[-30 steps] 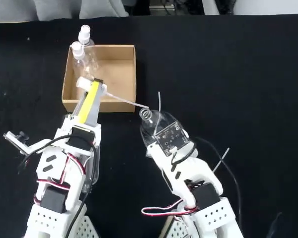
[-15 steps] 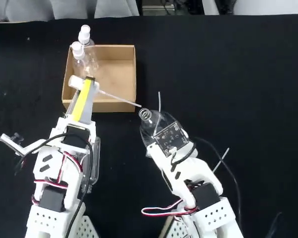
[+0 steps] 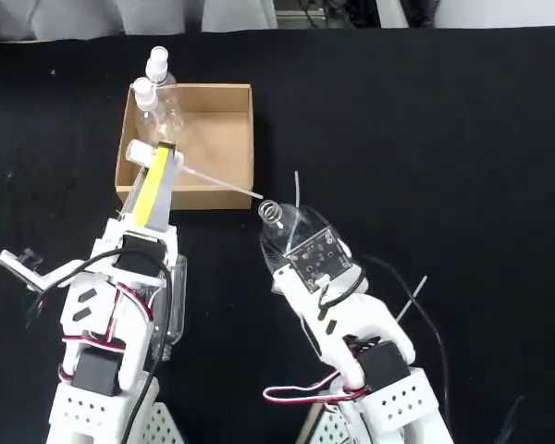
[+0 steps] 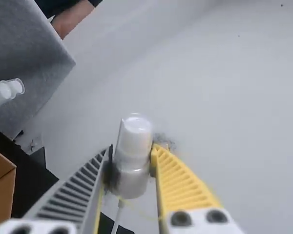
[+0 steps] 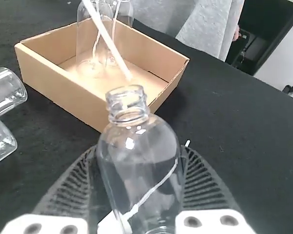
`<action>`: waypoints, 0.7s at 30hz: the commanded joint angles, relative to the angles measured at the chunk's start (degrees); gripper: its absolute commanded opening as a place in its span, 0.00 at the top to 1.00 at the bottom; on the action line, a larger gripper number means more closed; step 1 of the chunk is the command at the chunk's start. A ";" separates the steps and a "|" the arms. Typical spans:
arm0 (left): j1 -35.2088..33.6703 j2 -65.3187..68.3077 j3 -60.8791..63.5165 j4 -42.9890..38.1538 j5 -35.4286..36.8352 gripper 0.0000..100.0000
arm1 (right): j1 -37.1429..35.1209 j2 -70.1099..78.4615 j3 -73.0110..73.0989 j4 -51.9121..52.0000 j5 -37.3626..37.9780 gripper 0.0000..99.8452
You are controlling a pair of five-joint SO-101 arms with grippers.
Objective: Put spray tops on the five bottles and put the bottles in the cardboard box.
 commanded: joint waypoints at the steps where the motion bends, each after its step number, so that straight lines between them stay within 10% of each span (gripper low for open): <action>1: -0.31 -0.79 -4.53 -0.97 -0.44 0.97 | 0.70 -0.84 -0.31 -1.85 0.26 0.93; 21: 0.04 -0.79 -5.85 -0.97 -0.44 0.97 | 1.05 -0.84 2.07 -5.80 0.26 0.93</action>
